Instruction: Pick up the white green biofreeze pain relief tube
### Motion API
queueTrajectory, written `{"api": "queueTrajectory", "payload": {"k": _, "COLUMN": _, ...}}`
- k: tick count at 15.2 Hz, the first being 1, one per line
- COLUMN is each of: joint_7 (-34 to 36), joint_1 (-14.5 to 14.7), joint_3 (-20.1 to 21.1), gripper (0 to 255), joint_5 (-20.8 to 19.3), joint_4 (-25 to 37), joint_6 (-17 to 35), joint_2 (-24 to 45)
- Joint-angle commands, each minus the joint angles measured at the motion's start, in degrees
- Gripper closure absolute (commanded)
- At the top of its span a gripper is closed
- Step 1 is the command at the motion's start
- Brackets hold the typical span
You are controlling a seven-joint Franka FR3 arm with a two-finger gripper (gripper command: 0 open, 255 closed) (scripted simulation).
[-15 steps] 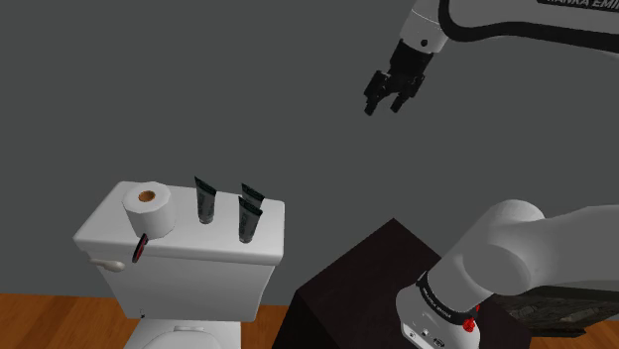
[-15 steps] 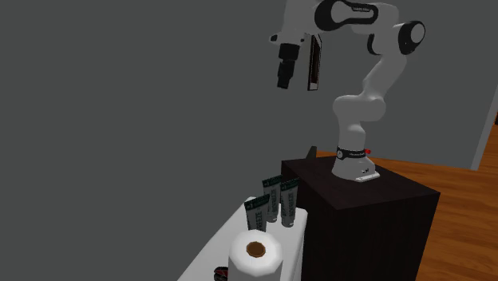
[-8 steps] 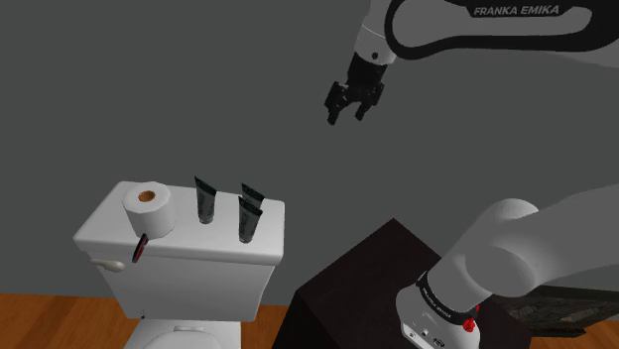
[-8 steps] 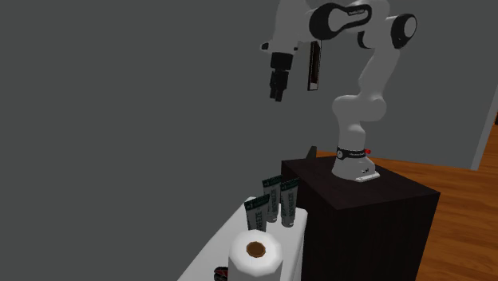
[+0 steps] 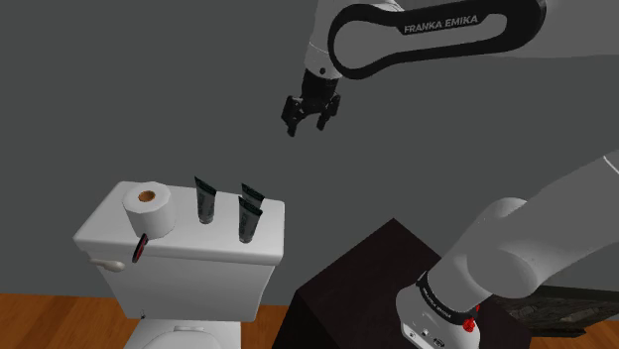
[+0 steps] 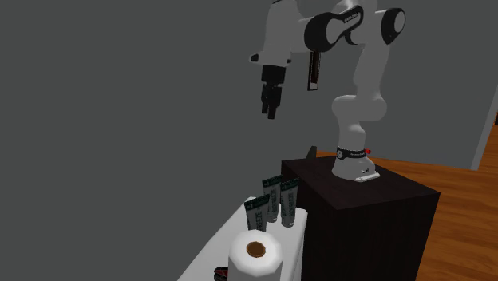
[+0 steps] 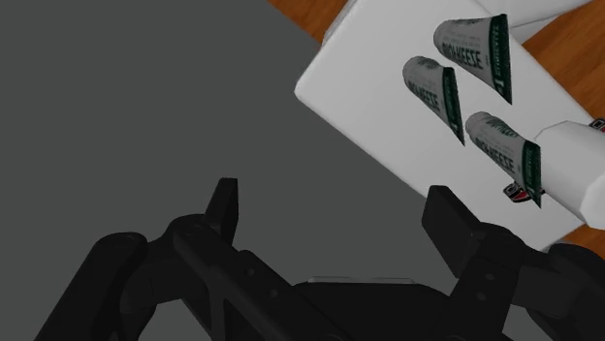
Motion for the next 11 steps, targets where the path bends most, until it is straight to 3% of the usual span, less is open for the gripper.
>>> {"api": "queueTrajectory", "payload": {"k": 1, "joint_7": 1.7, "joint_1": 0.6, "joint_3": 1.4, "gripper": 0, "joint_5": -0.4, "joint_4": 1.7, "joint_6": 1.6, "joint_2": 3.7}}
{"api": "queueTrajectory", "payload": {"k": 11, "joint_7": 9.5, "joint_1": 4.3, "joint_3": 5.8, "gripper": 0, "joint_5": -5.9, "joint_4": 15.9, "joint_6": 5.1, "joint_2": 24.0}}
